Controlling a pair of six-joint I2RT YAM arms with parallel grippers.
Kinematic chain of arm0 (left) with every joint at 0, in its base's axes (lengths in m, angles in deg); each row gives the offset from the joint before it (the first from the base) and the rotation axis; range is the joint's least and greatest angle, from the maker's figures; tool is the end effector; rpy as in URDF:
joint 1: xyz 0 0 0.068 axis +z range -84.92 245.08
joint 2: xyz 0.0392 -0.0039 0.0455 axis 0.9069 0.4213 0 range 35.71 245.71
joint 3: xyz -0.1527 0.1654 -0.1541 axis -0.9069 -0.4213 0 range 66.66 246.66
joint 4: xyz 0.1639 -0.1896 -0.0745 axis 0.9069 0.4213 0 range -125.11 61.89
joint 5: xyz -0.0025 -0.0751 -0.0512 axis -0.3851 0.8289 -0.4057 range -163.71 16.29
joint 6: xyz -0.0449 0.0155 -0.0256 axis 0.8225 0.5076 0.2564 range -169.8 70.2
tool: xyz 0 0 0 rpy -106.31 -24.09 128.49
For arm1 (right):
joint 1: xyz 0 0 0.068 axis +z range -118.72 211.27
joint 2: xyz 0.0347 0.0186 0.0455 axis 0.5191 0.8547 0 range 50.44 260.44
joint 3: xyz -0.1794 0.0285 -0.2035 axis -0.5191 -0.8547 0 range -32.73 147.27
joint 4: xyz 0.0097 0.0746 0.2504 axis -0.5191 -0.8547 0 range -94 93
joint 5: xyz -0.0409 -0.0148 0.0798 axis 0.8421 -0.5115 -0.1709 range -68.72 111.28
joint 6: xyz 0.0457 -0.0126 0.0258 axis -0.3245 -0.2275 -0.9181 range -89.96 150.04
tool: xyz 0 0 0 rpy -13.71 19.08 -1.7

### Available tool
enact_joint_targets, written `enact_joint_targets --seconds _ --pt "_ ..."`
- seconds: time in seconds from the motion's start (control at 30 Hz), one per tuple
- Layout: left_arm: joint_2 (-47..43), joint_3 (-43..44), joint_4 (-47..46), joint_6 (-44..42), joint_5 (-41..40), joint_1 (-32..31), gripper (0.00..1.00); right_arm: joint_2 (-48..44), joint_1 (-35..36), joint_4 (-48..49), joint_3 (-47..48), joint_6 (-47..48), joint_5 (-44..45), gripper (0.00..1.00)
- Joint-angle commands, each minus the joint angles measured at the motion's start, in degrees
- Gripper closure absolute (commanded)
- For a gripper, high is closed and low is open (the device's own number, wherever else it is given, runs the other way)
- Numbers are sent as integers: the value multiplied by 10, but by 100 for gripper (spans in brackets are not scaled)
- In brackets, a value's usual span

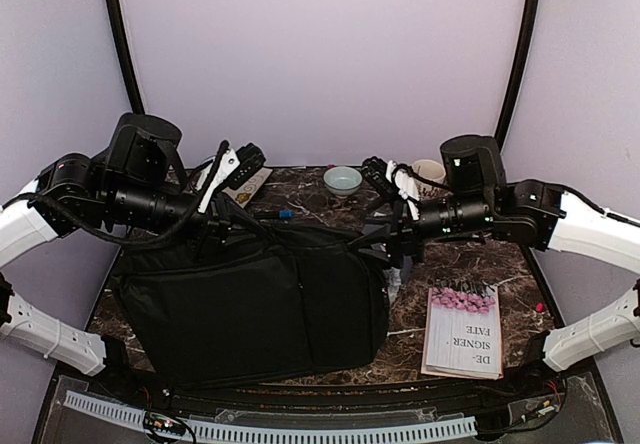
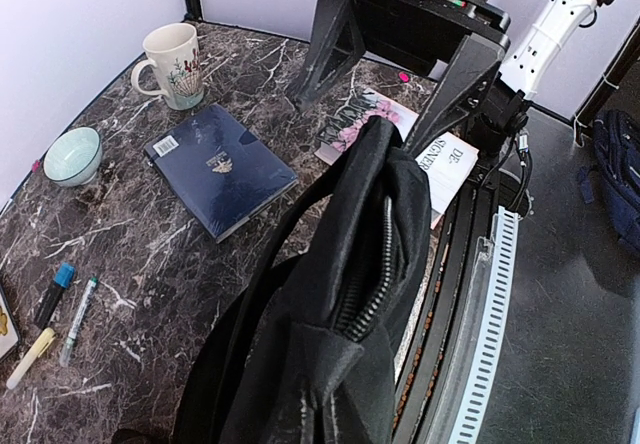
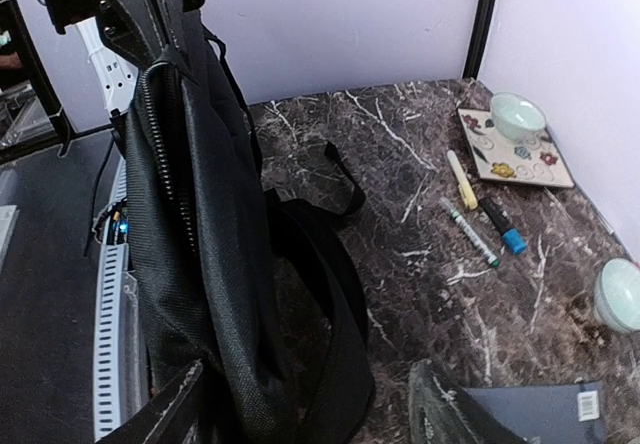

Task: Pack the student bag
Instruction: Pass from the left arm to the right, then pass from the right arm to the left

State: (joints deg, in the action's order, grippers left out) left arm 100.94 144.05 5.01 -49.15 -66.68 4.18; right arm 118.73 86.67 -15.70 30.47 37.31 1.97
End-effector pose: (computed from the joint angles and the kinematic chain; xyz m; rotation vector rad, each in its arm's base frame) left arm 0.1094 -0.2056 0.4122 1.1473 1.8189 -0.7745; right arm 0.1437 0.2291 0.3533 -1.2643 1.6379 0.8660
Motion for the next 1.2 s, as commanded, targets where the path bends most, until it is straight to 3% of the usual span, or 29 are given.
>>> enact_joint_targets --seconds 0.0,0.17,0.3,0.5,0.67,0.8,0.87,1.17 --pt "-14 -2 -71 -4 23 -2 100 20 3 53 -12 -16 -62 39" --pt "-14 -1 -75 -4 18 -2 100 30 4 70 -15 -42 -104 65" --pt "-13 -1 -72 -5 17 -2 100 30 5 75 -18 -50 -122 99" --pt "-9 20 -51 -1 13 -2 98 22 6 81 -12 -62 -124 100" --pt "31 115 26 8 39 -2 46 23 7 80 5 -71 -116 100" --pt "63 179 97 -5 43 -18 14 27 8 72 24 -68 -100 100" --pt "84 217 126 -10 49 -24 4 33 12 60 47 -59 -92 100" --pt "181 340 171 -35 116 -26 6 45 36 27 92 -32 -62 100"
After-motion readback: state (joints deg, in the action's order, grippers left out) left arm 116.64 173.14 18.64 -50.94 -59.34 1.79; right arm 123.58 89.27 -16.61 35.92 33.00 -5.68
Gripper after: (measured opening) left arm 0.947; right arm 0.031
